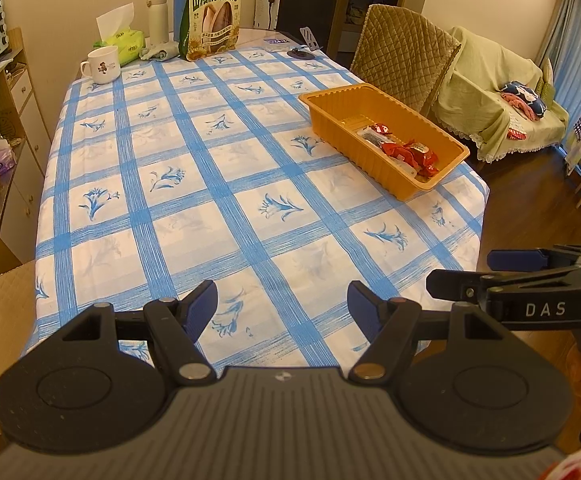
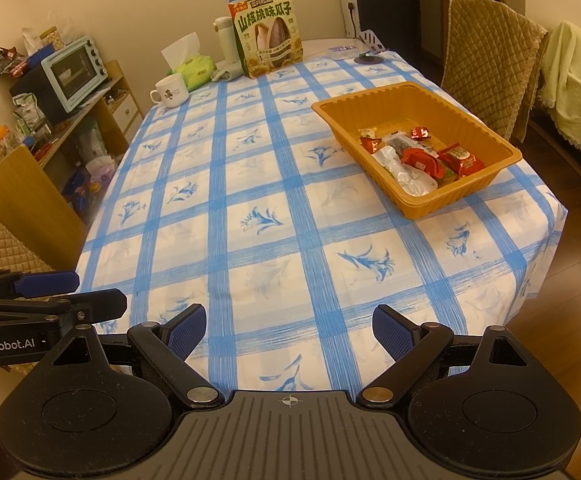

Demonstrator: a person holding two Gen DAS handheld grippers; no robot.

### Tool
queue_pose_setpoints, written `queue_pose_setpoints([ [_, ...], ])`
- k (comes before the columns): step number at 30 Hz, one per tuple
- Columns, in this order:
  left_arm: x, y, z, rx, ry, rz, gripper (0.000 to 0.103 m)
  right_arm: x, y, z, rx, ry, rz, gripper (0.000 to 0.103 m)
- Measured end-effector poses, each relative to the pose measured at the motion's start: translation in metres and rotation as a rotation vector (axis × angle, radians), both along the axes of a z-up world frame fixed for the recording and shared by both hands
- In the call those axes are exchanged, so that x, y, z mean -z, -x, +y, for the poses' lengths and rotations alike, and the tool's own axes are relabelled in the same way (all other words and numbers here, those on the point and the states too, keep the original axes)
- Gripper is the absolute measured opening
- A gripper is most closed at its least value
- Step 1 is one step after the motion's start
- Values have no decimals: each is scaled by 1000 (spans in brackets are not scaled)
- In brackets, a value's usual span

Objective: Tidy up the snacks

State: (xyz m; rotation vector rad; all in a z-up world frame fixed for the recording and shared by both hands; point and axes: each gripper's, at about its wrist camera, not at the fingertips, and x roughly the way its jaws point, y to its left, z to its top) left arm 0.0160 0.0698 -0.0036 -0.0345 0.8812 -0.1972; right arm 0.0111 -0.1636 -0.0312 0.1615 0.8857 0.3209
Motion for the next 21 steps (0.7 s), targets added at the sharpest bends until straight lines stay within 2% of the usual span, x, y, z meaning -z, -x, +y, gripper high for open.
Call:
queue_pose_setpoints([
  [21, 0, -8, 4, -1, 2, -13, 72, 1, -2, 3, -4, 5, 5, 90],
])
